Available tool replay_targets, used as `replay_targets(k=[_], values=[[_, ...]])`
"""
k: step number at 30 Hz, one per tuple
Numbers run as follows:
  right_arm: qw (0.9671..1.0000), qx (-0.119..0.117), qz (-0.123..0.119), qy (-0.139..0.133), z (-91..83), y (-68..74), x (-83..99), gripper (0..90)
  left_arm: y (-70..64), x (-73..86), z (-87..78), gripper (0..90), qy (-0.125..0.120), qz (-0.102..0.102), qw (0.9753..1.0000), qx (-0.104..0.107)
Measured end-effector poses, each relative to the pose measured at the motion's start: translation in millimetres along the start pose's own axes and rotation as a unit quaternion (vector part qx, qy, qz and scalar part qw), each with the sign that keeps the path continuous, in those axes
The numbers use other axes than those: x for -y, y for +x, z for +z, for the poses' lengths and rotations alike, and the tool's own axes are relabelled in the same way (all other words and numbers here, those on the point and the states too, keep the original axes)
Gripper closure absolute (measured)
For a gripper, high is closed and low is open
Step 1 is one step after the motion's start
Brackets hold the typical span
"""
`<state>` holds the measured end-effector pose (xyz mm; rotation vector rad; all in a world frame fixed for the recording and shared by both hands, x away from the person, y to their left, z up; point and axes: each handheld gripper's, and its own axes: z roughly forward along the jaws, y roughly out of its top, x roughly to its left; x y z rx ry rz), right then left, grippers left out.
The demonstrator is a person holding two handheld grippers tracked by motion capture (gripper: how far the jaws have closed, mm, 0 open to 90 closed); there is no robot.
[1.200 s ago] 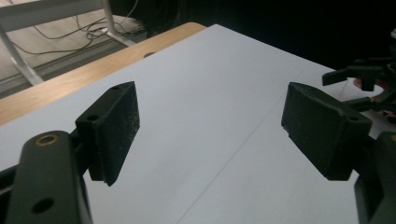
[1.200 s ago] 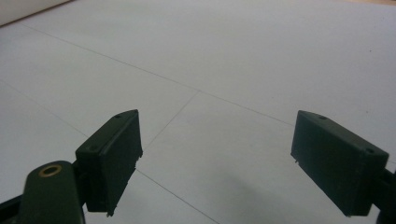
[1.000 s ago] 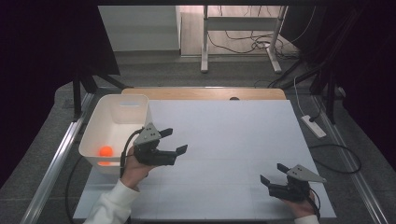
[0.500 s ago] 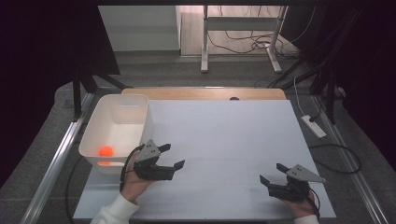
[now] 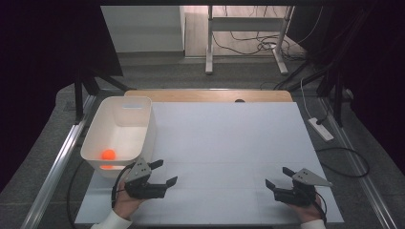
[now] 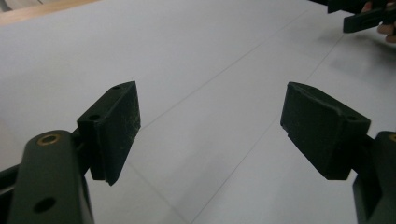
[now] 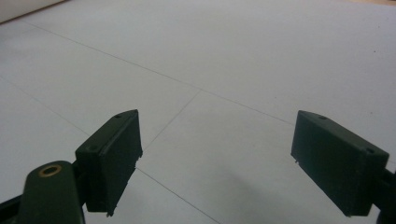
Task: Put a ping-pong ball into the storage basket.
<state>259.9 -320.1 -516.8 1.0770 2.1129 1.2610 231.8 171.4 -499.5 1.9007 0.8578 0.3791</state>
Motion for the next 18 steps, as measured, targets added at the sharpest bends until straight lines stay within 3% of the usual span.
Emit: replay_targets(k=[4, 18], values=[[1.0, -0.002, -0.004, -0.001, -0.1, 0.8, -0.3, 15.9, 3.9, 10.1, -0.7, 20.9, 0.008, -0.012, 0.9999, -0.007], [0.9999, -0.009, -0.008, 0.0, -0.3, 1.8, 0.3, 15.8, -1.3, 10.6, 1.4, 21.1, 0.012, -0.005, 0.9999, -0.009]])
